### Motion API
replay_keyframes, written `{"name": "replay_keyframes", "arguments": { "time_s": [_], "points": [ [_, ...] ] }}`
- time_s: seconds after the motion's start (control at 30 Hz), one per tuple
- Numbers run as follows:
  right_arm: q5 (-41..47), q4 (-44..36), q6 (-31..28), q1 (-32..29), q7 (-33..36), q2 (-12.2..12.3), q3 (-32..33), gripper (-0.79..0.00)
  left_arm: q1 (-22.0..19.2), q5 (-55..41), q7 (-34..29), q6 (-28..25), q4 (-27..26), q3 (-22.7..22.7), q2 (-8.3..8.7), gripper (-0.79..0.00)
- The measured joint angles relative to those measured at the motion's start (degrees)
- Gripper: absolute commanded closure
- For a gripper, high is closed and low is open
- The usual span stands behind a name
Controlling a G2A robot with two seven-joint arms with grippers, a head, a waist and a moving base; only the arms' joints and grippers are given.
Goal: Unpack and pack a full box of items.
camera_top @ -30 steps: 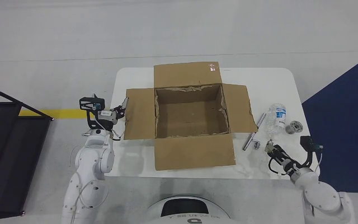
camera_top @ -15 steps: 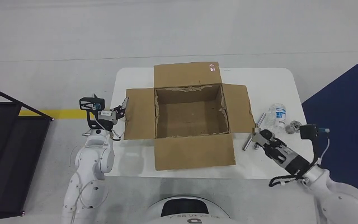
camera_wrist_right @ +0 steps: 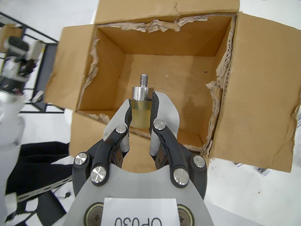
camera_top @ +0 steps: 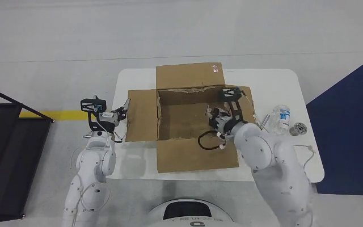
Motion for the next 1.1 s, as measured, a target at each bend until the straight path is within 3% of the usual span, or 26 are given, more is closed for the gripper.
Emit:
{"name": "replay_keyframes", "arguments": {
  "time_s": [0.13,0.23,0.4,0.53,0.67,0.77,0.83,1.0,1.1],
  "points": [
    [-7.47,11.17,7.41,8.35,0.55,-1.86,-10.03,0.000,0.00,0.00,0.00,0.00,0.00,0.00,0.00,-0.785],
    [-8.30,18.22,10.27,12.48,0.59,-3.27,-14.91,0.000,0.00,0.00,0.00,0.00,0.00,0.00,0.00,-0.785],
    [-6.98,28.71,12.96,17.17,-0.70,-5.19,-18.54,0.000,0.00,0.00,0.00,0.00,0.00,0.00,0.00,-0.785],
    [-6.24,34.18,14.32,19.53,-1.56,-6.32,-19.50,-0.188,0.00,0.00,0.00,0.00,0.00,0.00,0.00,-0.785],
    [-6.93,37.24,14.96,20.30,-2.07,-6.93,-19.92,-0.249,0.00,0.00,0.00,0.00,0.00,0.00,0.00,-0.785],
    [-6.79,38.43,14.87,20.09,-2.42,-7.16,-19.49,-0.348,0.00,0.00,0.00,0.00,0.00,0.00,0.00,-0.785],
    [-7.07,37.97,14.75,19.55,-2.54,-7.16,-18.92,-0.785,0.00,0.00,0.00,0.00,0.00,0.00,0.00,-0.785],
    [-9.03,28.98,13.78,15.34,-1.80,-6.11,-15.28,-0.785,0.00,0.00,0.00,0.00,0.00,0.00,0.00,-0.785],
    [-8.00,14.69,7.88,7.87,0.87,-4.28,-9.76,-0.785,0.00,0.00,0.00,0.00,0.00,0.00,0.00,-0.785]
  ]
}}
